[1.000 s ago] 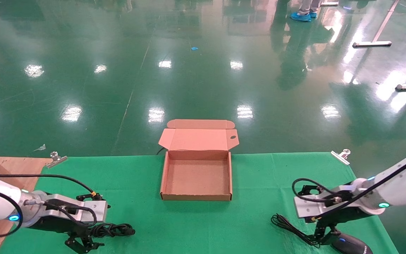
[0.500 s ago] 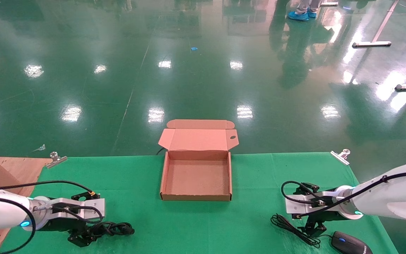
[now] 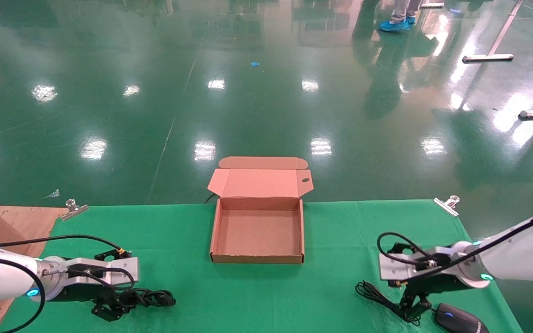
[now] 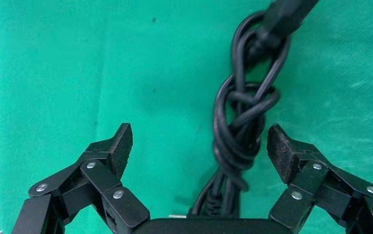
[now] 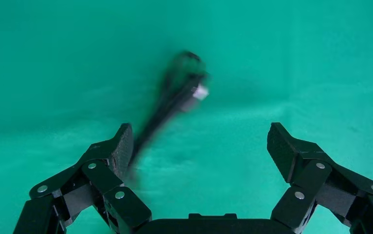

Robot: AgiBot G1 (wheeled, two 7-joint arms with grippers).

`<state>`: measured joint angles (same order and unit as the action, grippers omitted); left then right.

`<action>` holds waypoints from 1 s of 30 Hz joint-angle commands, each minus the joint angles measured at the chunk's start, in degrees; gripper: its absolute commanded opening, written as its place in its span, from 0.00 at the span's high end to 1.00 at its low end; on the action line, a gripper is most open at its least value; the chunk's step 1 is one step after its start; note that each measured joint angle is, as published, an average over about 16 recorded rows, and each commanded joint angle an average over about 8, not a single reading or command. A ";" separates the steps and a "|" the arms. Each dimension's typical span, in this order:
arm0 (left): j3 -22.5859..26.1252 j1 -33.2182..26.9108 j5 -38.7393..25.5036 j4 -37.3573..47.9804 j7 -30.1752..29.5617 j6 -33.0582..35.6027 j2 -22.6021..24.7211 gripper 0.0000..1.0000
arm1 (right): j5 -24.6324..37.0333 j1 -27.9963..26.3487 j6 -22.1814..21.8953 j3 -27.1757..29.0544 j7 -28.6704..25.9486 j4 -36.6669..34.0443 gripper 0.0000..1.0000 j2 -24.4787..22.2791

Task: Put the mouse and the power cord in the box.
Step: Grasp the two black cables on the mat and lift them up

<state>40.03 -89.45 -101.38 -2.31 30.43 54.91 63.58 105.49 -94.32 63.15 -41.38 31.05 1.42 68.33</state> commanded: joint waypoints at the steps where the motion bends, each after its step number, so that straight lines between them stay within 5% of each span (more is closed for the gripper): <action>1: -0.10 -0.18 0.17 0.25 0.34 0.69 0.01 0.00 | -0.35 -0.38 3.38 0.21 0.52 -0.41 0.00 -0.37; 9: -0.44 0.34 0.68 1.17 1.14 2.00 0.23 0.00 | -0.49 0.03 5.97 0.28 1.21 -1.11 0.00 -0.80; 21: -0.65 0.85 0.97 1.74 1.37 -0.11 0.98 0.00 | -0.17 2.57 -4.63 0.08 0.81 -1.10 0.00 -0.16; 23: -0.67 0.83 1.00 1.80 1.32 -0.55 1.10 0.00 | -0.35 3.07 -6.44 0.21 0.60 -1.16 0.06 -0.06; 25: -0.71 0.75 1.06 1.85 1.26 -0.84 1.17 0.11 | -0.58 3.46 -7.67 0.37 0.42 -1.23 0.20 0.02; 30: -0.82 0.51 1.21 1.96 1.19 -1.00 1.16 0.74 | -1.12 4.00 -8.51 0.75 0.22 -1.36 0.76 0.08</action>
<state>39.21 -88.88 -100.18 -0.30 31.60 54.03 64.70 104.46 -90.35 55.03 -40.70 31.42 0.08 68.36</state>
